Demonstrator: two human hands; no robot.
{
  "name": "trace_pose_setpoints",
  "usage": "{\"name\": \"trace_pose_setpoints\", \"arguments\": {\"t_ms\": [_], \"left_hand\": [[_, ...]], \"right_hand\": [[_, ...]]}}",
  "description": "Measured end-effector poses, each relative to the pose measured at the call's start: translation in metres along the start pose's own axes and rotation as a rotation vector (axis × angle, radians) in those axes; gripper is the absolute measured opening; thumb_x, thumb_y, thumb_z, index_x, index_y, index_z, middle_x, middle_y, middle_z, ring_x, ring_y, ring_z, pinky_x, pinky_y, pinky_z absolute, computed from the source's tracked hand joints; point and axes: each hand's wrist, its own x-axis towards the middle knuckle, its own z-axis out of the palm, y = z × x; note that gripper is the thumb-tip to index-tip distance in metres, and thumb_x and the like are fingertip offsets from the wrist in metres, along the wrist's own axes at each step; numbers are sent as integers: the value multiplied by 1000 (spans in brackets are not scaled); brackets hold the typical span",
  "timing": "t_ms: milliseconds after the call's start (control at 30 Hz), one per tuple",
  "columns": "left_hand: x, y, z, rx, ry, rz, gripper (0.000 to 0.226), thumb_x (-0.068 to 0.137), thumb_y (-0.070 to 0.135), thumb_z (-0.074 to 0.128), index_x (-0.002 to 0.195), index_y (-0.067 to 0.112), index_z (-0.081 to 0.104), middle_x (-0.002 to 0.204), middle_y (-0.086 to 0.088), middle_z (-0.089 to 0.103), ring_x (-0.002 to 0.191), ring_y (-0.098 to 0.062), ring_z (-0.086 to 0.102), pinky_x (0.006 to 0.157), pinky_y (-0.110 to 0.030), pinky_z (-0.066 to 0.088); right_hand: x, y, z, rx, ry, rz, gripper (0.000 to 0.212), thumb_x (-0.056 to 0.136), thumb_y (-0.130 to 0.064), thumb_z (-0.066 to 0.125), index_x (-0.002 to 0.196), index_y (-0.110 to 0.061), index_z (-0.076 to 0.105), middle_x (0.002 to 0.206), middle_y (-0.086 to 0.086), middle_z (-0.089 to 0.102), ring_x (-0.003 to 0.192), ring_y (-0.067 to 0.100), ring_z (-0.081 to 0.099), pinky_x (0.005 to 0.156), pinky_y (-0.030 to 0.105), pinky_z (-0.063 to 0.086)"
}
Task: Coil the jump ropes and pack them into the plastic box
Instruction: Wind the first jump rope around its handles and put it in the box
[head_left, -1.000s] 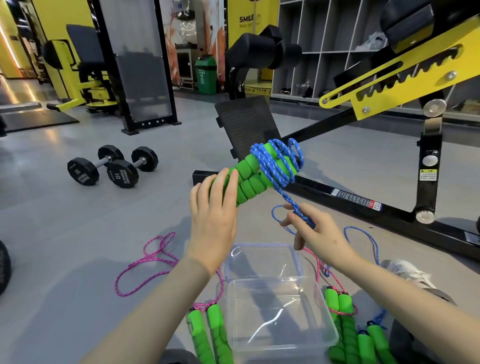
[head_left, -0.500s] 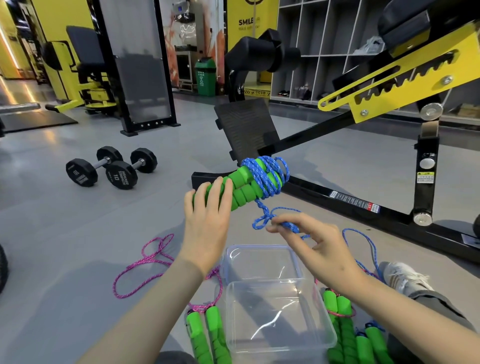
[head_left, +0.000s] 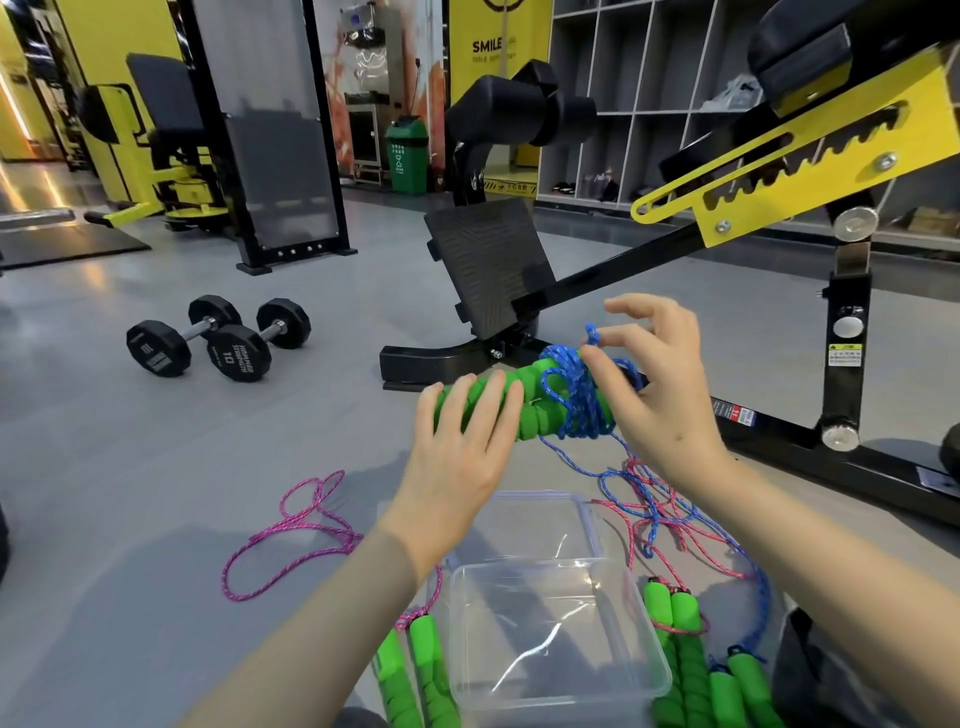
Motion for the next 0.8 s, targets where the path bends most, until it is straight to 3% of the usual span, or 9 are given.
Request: {"name": "trace_pose_setpoints", "arguments": {"t_ms": [167,300,500,800], "left_hand": [[1,0,3,5,110,26,38,97,-7,28,125,-1,53,120,-18,63,101,-37,60,85,-50,49],[-1,0,6,19,141,28,36,97,-6,33,126,0,52,119,-17,63,102,-36,61,86,-50,49],[-3,-6,2,20,148,38,38,98,-7,26,126,0,52,119,-17,64,101,-36,62,84,-50,50],[-2,-6,-1,-9,148,34,41,99,-7,21,126,0,51,118,-18,64,102,-36,61,85,-50,50]], "right_hand": [[6,7,2,-141,-28,80,24,86,-32,59,81,-9,67,124,10,53,122,26,34,96,25,21],[5,4,0,-145,-36,181,26,83,-35,61,78,-10,67,126,9,52,125,27,32,95,28,20],[8,2,-5,-129,-123,439,30,77,-47,69,88,-19,66,136,4,41,132,18,21,100,30,20],[16,-1,-12,-186,-203,519,36,75,-56,66,73,-20,64,137,5,42,133,21,20,103,37,21]]}}
